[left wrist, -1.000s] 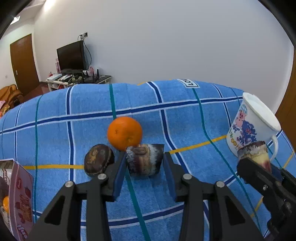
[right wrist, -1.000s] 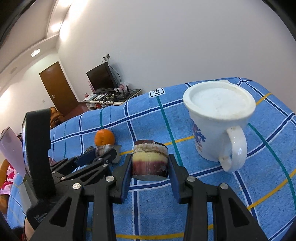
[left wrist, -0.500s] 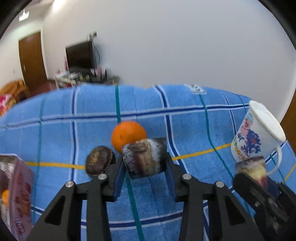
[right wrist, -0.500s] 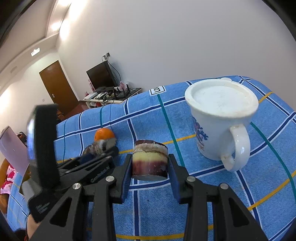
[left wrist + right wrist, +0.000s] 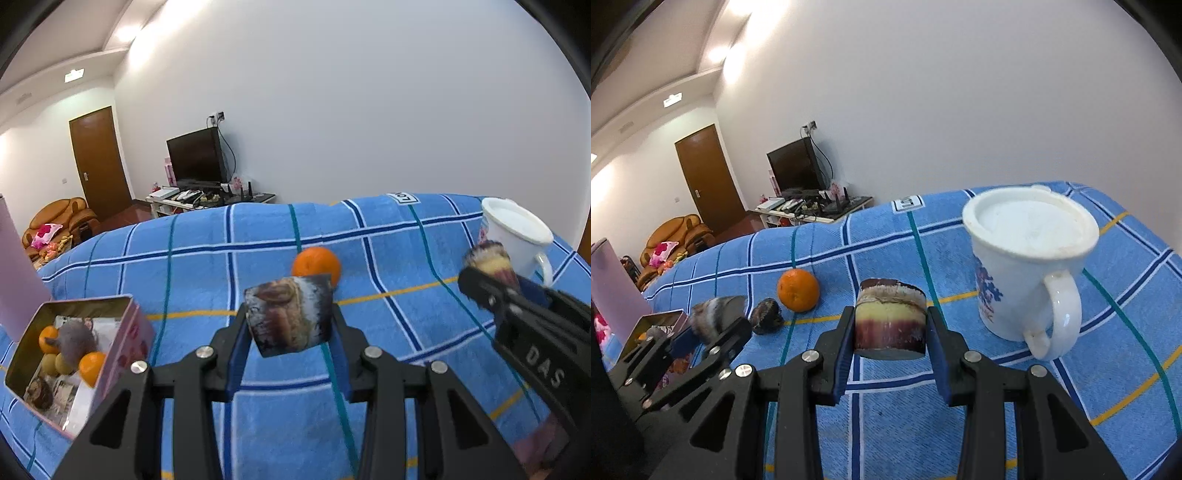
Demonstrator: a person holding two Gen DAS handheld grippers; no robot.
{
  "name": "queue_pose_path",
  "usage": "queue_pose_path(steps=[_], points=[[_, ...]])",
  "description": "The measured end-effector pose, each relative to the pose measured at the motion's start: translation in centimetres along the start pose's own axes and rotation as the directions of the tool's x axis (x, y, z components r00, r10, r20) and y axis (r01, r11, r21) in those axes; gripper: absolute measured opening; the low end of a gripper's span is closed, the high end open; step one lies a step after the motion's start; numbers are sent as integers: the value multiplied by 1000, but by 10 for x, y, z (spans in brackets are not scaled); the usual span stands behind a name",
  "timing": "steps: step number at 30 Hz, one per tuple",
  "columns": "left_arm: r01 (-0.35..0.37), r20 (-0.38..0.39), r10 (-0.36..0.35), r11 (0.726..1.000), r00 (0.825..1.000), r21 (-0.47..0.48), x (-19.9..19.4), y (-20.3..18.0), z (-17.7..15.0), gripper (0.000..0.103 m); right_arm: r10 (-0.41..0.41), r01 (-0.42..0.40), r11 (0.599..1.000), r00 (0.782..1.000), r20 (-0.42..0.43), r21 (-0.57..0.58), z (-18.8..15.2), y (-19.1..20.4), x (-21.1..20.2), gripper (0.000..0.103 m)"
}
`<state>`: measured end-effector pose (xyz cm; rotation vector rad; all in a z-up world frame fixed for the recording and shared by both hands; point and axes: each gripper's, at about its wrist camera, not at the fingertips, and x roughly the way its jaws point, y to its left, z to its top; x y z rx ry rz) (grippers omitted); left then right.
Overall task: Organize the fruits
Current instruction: 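Carry both held cut fruit pieces over the tin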
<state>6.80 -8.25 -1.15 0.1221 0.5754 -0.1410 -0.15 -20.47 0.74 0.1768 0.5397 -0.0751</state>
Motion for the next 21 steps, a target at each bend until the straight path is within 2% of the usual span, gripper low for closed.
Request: queue_pose_path(steps=[7, 21], points=[[-7, 25, 7, 1000, 1000, 20, -21, 10, -12, 41, 4, 0, 996, 999, 46, -84, -6, 20, -7, 39], [9, 30, -10, 1000, 1000, 17, -38, 33, -23, 41, -21, 40, 987, 992, 124, -158, -18, 45, -30, 39]])
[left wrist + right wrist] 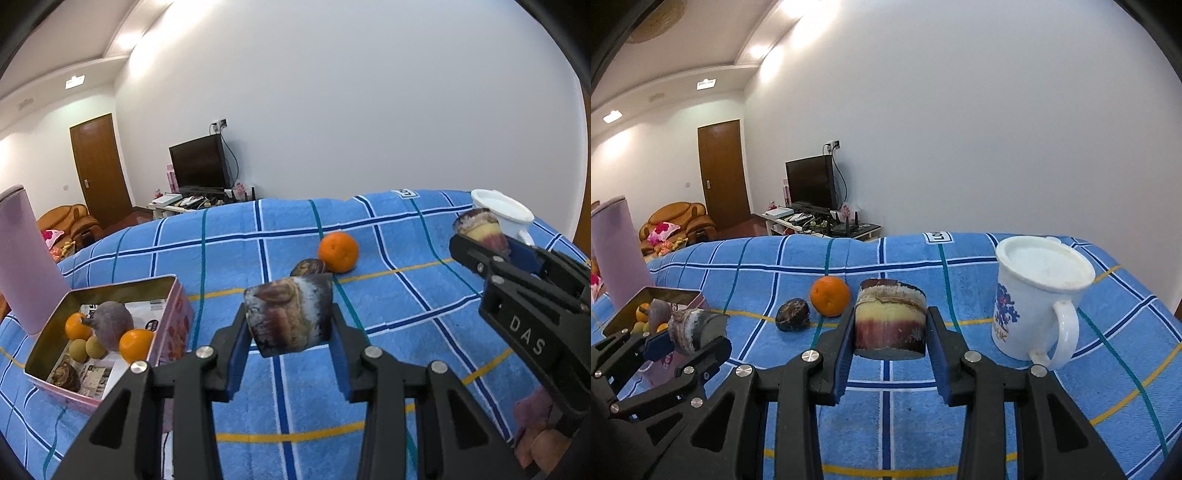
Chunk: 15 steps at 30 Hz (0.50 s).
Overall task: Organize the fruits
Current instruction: 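Carry both held cut fruit pieces over the tin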
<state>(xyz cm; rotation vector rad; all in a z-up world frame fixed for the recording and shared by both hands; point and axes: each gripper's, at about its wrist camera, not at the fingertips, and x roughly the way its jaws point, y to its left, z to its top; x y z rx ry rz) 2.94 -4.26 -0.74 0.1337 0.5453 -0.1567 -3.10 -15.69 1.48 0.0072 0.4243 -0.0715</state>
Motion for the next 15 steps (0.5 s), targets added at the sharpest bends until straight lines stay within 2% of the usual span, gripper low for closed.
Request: queue_pose_path(steps=[15], points=[[16, -9, -16, 1000, 1000, -11, -11, 17, -8, 41, -3, 3, 1000, 1000, 15, -1, -11, 11, -27, 39]])
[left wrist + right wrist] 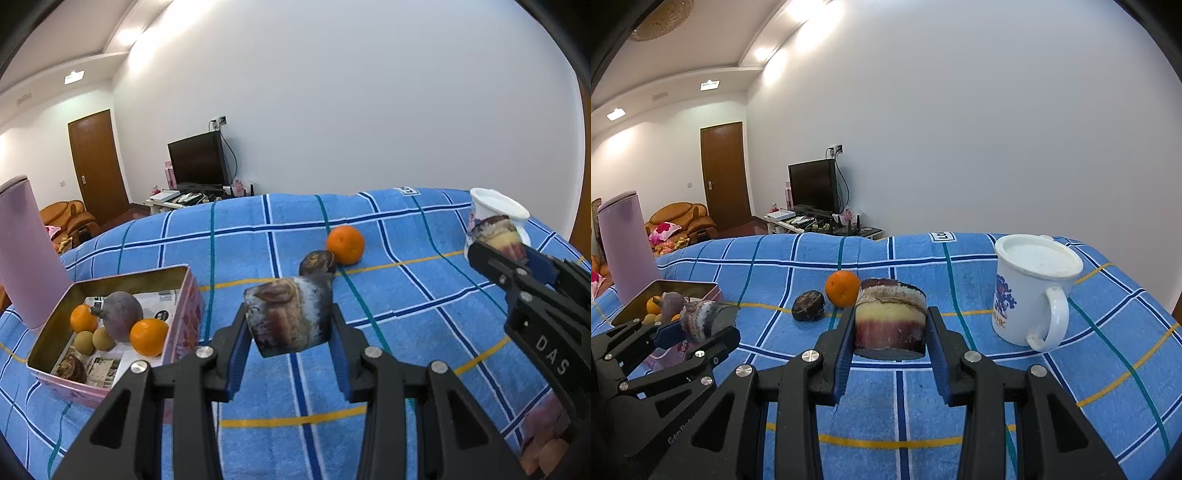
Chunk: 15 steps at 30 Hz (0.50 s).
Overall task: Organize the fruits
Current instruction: 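Carry both held cut fruit pieces over the tin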
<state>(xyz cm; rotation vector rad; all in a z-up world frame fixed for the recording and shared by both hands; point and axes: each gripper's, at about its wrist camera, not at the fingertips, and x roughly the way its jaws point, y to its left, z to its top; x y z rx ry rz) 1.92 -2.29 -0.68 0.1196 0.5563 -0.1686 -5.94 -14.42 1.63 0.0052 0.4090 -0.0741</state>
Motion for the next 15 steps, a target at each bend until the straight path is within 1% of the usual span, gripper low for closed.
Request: queue_pose_path(steps=[7, 15], points=[[2, -1, -2, 1000, 1000, -19, -4, 10, -3, 41, -6, 7, 1000, 1000, -4, 10, -3, 2, -6, 39], [9, 10, -9, 1000, 1000, 6, -11, 11, -6, 41, 1, -1, 1000, 1000, -10, 3, -8, 13, -15, 39]])
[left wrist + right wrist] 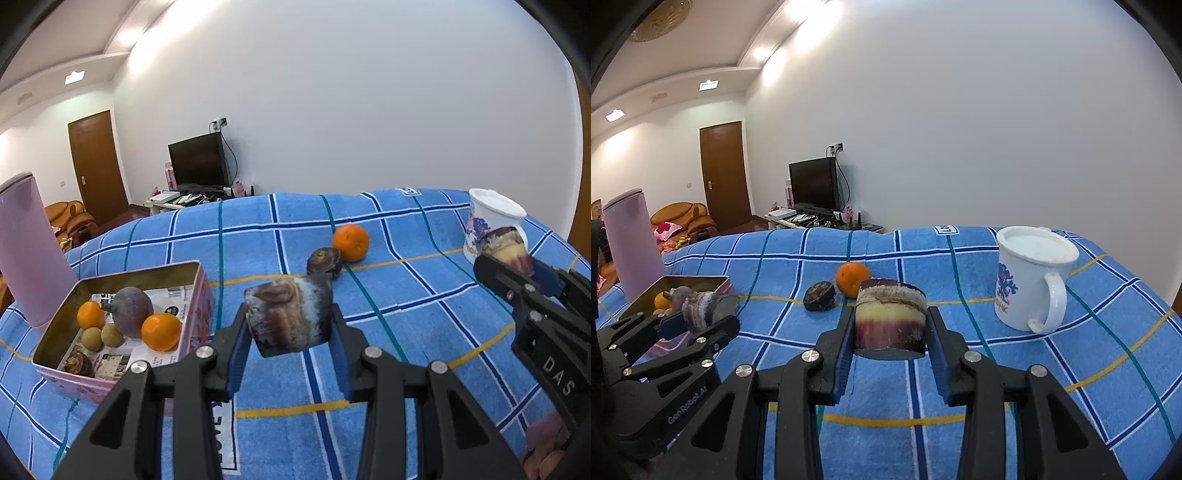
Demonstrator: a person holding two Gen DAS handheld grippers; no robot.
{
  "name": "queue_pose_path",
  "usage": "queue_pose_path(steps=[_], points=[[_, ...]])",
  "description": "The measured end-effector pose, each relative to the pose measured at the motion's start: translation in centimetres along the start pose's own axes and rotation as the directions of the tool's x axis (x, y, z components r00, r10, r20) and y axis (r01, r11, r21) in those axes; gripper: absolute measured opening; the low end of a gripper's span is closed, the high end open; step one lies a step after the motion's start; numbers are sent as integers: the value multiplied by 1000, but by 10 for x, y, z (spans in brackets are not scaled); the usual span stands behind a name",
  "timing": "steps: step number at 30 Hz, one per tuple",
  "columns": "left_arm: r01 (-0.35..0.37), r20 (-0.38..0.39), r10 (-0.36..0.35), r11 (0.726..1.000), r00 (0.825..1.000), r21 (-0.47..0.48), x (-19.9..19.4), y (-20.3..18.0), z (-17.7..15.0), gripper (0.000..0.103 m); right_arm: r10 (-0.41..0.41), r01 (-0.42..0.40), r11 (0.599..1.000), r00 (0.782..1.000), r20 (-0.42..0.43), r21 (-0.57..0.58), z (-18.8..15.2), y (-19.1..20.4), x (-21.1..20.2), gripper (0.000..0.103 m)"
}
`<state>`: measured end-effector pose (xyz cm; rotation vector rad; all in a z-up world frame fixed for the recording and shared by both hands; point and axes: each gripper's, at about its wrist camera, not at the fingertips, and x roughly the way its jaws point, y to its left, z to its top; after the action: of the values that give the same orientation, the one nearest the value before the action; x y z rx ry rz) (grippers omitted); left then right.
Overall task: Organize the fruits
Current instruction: 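Carry both held cut fruit pieces over the tin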
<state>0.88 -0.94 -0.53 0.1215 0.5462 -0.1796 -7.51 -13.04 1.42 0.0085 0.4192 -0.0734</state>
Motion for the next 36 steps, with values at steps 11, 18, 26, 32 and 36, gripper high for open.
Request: queue_pose_path(steps=[11, 18, 26, 32, 36], points=[[-7, -11, 7, 1000, 1000, -16, -4, 16, -2, 41, 30, -30, 1000, 999, -31, -3, -5, 18, -3, 39], [-15, -1, 15, 1000, 1000, -16, -9, 35, 0, 41, 57, -57, 998, 997, -57, -4, -5, 34, 1, 39], [-75, 52, 75, 997, 996, -6, -14, 69, 8, 41, 89, -91, 996, 993, -74, -13, -1, 58, 9, 39], [-104, 59, 106, 994, 993, -39, -13, 101, 8, 41, 125, -125, 992, 990, -69, 1, 4, 80, 12, 39], [-112, 51, 115, 991, 992, -71, -10, 120, 7, 41, 154, -155, 988, 985, -74, -5, 5, 103, 17, 39]])
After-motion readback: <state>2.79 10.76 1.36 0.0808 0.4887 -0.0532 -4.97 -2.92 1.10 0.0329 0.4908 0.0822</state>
